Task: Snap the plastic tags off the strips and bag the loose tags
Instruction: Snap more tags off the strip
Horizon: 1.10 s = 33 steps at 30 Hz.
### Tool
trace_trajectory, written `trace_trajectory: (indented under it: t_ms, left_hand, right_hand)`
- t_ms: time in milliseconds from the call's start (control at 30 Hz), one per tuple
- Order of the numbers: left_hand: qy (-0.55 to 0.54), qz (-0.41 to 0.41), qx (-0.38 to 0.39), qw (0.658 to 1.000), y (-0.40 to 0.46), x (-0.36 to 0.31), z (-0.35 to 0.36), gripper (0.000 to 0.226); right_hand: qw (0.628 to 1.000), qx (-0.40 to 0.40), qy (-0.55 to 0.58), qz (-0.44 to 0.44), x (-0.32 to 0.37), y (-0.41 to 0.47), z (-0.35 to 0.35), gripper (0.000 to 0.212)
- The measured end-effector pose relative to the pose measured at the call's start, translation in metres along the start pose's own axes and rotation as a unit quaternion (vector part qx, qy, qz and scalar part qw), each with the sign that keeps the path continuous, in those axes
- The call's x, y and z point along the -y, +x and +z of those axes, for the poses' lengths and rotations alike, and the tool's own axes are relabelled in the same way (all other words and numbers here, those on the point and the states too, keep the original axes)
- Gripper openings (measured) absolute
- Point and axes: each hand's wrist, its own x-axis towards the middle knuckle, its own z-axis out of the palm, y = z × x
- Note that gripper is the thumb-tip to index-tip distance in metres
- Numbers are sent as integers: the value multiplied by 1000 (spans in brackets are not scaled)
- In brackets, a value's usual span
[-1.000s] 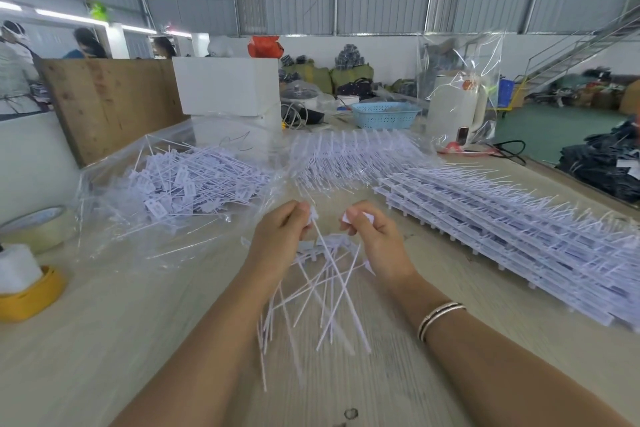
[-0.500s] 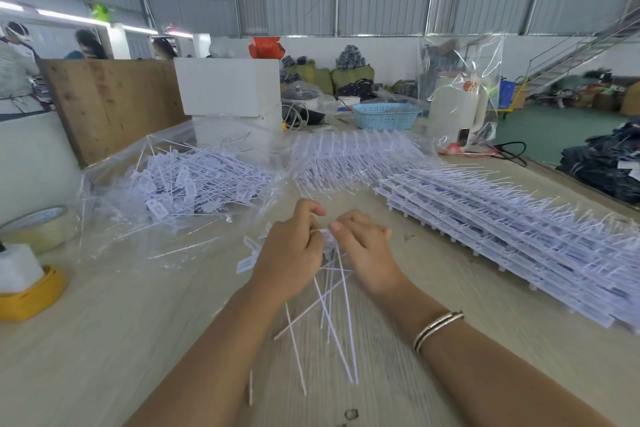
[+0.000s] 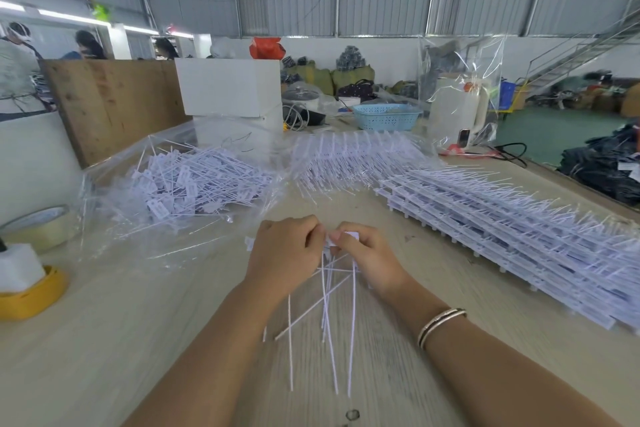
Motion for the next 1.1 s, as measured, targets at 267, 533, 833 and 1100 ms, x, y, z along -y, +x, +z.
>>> trace_trajectory:
  t_ms: [267, 533, 833, 1100]
  left_hand:
    - [-275, -163, 38, 947, 6, -1, 7, 36]
    - [-294, -156, -35, 942, 8, 13, 1, 37]
    - [-44, -2, 10, 999, 0, 7, 6, 23]
    - [-92, -36, -8, 995, -1, 10, 10, 13]
  right_hand:
    - [999, -29, 0, -31, 7, 1, 1, 25]
    - [983, -120, -134, 21, -1, 5, -6, 24]
    - [926, -89, -362, -52, -6, 2, 3, 51]
    - [984, -114, -131, 30, 0, 1, -3, 31]
